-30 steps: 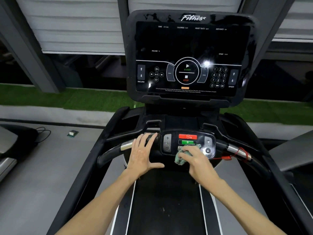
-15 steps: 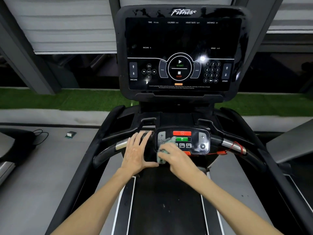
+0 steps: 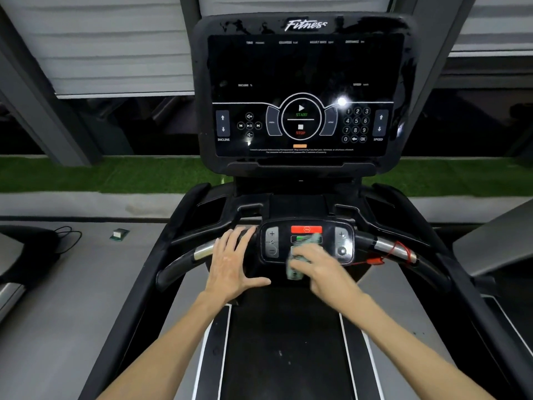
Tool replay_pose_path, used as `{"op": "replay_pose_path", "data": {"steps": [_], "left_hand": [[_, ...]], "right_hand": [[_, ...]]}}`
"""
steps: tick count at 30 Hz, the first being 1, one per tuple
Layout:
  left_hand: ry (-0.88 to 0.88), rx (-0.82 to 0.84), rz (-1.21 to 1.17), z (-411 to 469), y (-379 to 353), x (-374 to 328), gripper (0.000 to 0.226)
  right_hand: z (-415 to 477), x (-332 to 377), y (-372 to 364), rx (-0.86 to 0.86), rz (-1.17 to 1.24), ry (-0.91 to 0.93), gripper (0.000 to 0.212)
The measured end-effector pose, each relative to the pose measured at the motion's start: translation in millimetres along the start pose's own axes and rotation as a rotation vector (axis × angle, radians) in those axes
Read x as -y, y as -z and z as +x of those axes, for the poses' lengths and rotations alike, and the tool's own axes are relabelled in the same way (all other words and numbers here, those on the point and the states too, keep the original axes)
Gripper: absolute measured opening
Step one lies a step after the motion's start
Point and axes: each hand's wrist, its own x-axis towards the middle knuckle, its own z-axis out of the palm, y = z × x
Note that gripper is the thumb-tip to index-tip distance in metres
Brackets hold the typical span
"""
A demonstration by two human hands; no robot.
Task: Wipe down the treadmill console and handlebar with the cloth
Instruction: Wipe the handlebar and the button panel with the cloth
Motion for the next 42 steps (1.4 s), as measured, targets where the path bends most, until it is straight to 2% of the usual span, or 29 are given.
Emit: {"op": "replay_pose_path", "data": {"steps": [4,8,12,15,19,23,29,36,42], "left_hand": [[-0.041,-0.031,0.002,0,-2,4,0.118],[-0.017,-0.048,0.018,1,-3,2,0.117],[0.006,-0.052,0.022,1,-5,0,0.117],[0.008,-0.039,0.013,1,-5,2,0.117],[0.0,-0.023,-0.004,1,-2,3,0.118],[0.003,-0.019,-0.012,0,-1,3,0.119],[0.017,-0.002,0.017,0,-3,3,0.12],[0.016,0.009,0.024,1,-4,4,0.121],[0.027,0.011,0.027,0,-3,2,0.12]], "right_hand": [[15,17,-5,0.018,0.027,0.047,0.048],[-29,-26,16,-0.022,0.045,-0.009,0.042],[-58,-53,36,-0.048,-0.01,-0.096,0.047],[-47,-60,44,-0.055,-0.059,-0.085,0.049],[-9,-76,53,-0.191,-0.086,-0.126,0.047],[-21,-74,44,-0.217,-0.084,-0.168,0.043],[-74,-52,22,-0.189,-0.024,-0.203,0.053],[-23,-64,42,-0.285,-0.023,-0.292,0.047],[17,-42,34,-0.222,0.044,-0.257,0.049]]}}
